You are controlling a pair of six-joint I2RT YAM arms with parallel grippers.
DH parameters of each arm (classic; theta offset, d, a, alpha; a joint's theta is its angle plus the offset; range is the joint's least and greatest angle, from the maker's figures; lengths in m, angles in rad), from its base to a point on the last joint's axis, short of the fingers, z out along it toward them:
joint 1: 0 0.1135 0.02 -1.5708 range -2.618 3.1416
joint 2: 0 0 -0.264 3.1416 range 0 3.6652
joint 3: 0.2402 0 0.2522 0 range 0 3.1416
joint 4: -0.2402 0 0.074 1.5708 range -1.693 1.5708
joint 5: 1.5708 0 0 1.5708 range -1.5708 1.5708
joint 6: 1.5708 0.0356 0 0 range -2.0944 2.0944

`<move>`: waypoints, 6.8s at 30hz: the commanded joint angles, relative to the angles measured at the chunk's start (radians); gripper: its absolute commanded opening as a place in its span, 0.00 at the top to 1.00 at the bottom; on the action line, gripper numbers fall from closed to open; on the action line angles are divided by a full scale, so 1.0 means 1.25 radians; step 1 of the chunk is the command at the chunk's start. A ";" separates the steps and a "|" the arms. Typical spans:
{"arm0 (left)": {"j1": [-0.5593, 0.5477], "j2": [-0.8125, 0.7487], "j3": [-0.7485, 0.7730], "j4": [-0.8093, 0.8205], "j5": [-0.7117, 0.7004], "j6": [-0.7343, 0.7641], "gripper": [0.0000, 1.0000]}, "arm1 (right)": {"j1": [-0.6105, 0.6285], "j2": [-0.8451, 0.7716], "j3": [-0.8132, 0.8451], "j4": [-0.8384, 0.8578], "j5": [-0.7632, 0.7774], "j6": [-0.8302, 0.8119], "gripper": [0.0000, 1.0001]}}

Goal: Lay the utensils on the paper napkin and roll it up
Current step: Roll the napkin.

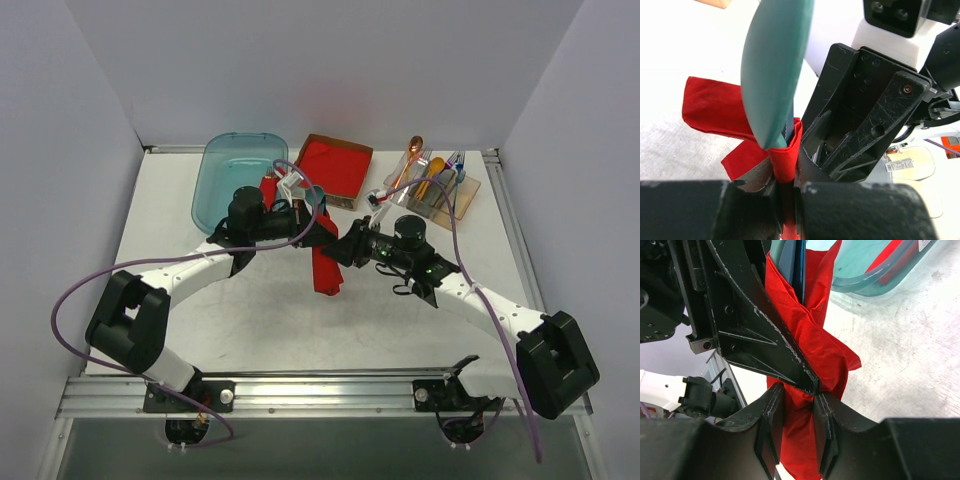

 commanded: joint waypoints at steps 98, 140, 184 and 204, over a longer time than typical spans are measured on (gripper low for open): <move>0.072 -0.033 -0.133 0.366 0.018 -0.230 0.06 | -0.015 0.032 0.028 0.270 -0.158 0.230 1.00; 0.047 0.050 -0.136 0.678 0.082 -0.439 0.43 | 0.002 0.084 0.058 0.326 -0.172 0.255 1.00; 0.072 -0.037 -0.169 0.447 -0.020 -0.304 0.76 | -0.003 0.071 0.039 0.286 -0.138 0.211 1.00; 0.072 -0.003 -0.146 0.373 -0.024 -0.284 0.98 | -0.010 0.047 0.015 0.203 -0.095 0.165 0.63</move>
